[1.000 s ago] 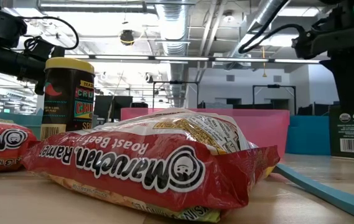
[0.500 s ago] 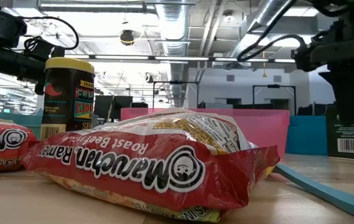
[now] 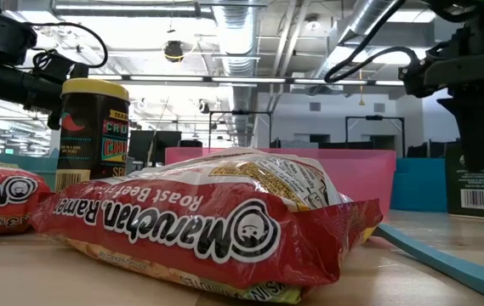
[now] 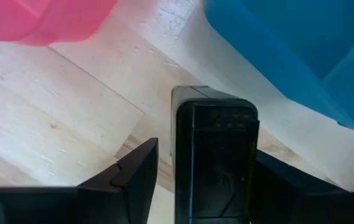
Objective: Pick & Place Food Item
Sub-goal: Put the black seasoning can into the blue bin
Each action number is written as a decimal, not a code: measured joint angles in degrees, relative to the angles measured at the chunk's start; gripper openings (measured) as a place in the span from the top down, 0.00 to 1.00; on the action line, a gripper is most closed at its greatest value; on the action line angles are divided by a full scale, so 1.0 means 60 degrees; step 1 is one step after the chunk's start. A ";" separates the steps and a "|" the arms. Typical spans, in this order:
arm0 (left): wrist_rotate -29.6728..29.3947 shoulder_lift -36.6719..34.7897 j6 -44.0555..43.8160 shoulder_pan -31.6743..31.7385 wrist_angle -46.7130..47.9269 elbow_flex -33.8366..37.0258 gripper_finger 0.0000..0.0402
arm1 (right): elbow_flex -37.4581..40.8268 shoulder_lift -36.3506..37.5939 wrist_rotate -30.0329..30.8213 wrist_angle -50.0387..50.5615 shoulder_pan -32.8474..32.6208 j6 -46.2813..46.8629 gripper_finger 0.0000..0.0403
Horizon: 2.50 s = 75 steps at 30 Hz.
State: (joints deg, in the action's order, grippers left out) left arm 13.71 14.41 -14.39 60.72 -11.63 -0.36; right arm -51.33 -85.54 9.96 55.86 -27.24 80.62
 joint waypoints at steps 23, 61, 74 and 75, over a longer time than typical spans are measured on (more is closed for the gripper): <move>0.0000 0.0000 -0.0001 0.0000 0.0000 0.0000 1.00 | -0.0004 0.0004 -0.0087 -0.0095 0.0004 -0.0004 0.68; 0.0000 0.0000 0.0001 0.0001 -0.0001 -0.0001 1.00 | -0.0544 0.0462 -0.0322 -0.0006 -0.0147 -0.0701 0.71; 0.0001 0.0000 0.0003 0.0001 -0.0001 0.0000 1.00 | -0.1879 0.0641 -0.0047 0.0156 -0.0179 -0.3509 0.70; 0.0001 0.0000 0.0000 -0.0001 0.0001 0.0000 1.00 | -0.1982 0.0641 0.0085 0.0255 -0.0163 -0.3644 0.70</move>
State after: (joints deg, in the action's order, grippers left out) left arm 13.71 14.41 -14.39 60.72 -11.63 -0.36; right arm -63.22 -81.69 10.47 57.39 -28.22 58.76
